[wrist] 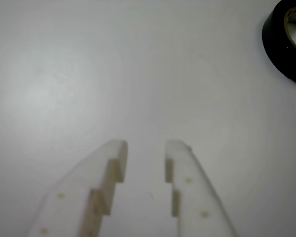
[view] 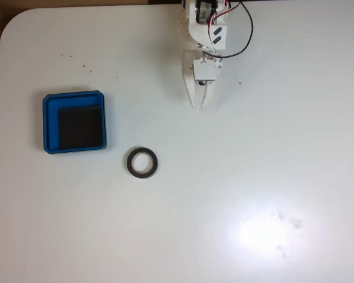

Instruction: Pick the black tape roll and drop it in the blue box

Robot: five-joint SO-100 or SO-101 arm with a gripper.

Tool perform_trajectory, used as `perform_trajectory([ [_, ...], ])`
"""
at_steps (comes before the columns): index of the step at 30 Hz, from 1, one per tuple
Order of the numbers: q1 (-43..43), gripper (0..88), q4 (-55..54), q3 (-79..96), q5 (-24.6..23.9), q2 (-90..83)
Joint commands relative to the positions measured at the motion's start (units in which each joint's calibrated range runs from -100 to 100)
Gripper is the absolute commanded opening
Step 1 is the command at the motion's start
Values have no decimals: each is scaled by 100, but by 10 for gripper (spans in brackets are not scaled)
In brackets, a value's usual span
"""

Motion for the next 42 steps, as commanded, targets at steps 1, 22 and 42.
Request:
perform_trajectory([
  [1, 418, 14, -57, 27, -14, -21],
  [22, 1708, 17, -139, -81, 21, -21],
  [42, 1649, 17, -147, -2651, 21, 2863],
])
